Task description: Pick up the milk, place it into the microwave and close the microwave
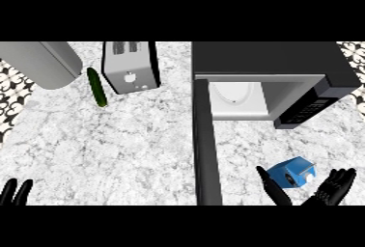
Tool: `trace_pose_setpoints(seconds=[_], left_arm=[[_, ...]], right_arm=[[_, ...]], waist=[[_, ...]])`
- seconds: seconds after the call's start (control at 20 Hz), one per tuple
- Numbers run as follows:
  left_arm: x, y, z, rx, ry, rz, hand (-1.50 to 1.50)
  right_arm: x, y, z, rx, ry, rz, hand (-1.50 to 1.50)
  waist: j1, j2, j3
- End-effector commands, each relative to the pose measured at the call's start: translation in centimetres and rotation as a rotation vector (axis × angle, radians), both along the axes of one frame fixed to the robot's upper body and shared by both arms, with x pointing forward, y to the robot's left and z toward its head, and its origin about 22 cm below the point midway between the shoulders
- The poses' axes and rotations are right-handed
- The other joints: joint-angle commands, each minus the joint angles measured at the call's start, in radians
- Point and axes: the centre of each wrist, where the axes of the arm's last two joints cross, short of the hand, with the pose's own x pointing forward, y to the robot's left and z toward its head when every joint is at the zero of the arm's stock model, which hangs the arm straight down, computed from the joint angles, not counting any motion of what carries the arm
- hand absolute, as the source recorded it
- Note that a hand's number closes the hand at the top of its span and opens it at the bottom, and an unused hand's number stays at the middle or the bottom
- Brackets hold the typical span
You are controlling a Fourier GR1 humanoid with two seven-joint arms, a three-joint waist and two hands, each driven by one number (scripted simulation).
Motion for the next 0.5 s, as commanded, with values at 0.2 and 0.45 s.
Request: trace_pose_setpoints(seconds=[0.2, 0.45], left_arm=[[-0.3, 0.0, 1.0, 0.006, -0.005, -0.010, -1.50], [-0.5, 0.4, -1.2, 0.011, 0.020, -0.023, -1.50]], right_arm=[[-0.6, -4.3, -3.4, -0.021, 0.102, -0.139, -1.50], [-2.0, -6.0, -7.2, 0.008, 0.118, -0.171, -1.50]], waist=[[0.004, 0.002, -0.001], [0.006, 0.001, -0.001]])
